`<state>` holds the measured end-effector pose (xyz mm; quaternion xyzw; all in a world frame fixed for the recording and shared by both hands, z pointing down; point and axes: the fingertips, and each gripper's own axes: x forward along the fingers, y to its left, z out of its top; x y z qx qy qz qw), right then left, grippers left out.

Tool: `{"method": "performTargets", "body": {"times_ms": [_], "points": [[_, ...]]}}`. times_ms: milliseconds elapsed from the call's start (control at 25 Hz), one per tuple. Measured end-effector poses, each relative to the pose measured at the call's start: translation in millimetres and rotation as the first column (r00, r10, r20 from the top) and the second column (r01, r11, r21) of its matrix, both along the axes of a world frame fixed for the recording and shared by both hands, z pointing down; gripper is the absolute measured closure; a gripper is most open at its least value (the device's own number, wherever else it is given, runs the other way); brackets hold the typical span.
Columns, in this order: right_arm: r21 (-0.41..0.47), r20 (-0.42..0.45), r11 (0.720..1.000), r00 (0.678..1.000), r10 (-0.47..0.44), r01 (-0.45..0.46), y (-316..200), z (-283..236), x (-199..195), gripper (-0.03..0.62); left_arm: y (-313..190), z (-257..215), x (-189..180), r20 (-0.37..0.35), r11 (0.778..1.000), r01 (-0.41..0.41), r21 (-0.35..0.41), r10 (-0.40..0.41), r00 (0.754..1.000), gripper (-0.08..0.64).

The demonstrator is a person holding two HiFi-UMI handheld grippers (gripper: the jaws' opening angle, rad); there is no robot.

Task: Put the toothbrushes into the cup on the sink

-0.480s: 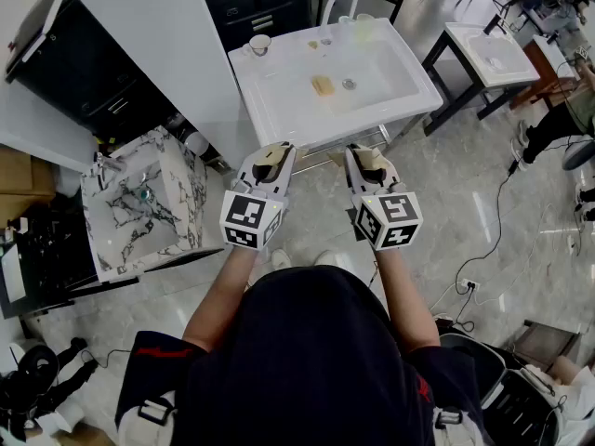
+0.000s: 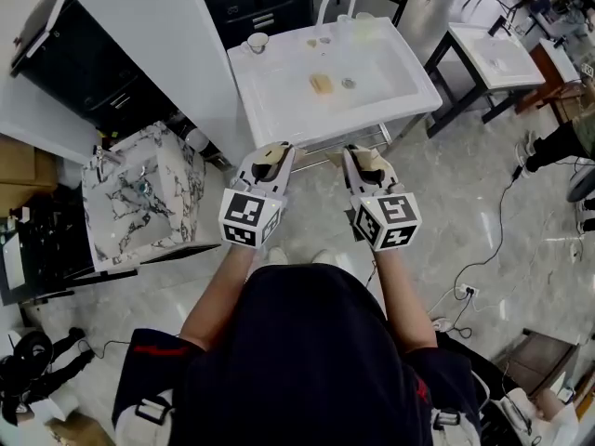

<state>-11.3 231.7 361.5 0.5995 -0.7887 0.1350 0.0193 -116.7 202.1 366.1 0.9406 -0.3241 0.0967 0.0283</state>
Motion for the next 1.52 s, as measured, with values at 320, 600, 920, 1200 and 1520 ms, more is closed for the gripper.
{"method": "performTargets", "body": {"times_ms": [320,600,920,1200,1520], "points": [[0.001,0.021,0.998,0.998,-0.059,0.059,10.7,12.2,8.8,0.541,16.6,10.2,5.6,0.024,0.999,0.050,0.001,-0.050,0.998,0.523],[-0.015,0.039,0.995,0.995,-0.093,0.094,11.7,22.2,10.4,0.541,21.2,18.7,-1.3,0.024,0.995,0.096,-0.031,-0.095,0.995,0.523],[-0.023,0.044,0.991,0.991,-0.128,0.129,-3.1,28.3,0.9,0.541,6.3,26.4,-15.4,0.028,0.988,0.143,-0.053,-0.142,0.990,0.523],[-0.026,0.053,0.991,0.990,-0.132,0.134,-33.2,29.4,1.2,0.540,-23.0,28.7,-10.8,0.011,0.988,0.136,-0.072,-0.135,0.991,0.523],[-0.028,0.056,0.987,0.986,-0.155,0.157,-89.8,29.8,-2.5,0.541,-78.5,28.5,-11.1,-0.006,0.985,0.152,-0.081,-0.153,0.988,0.523]]}}
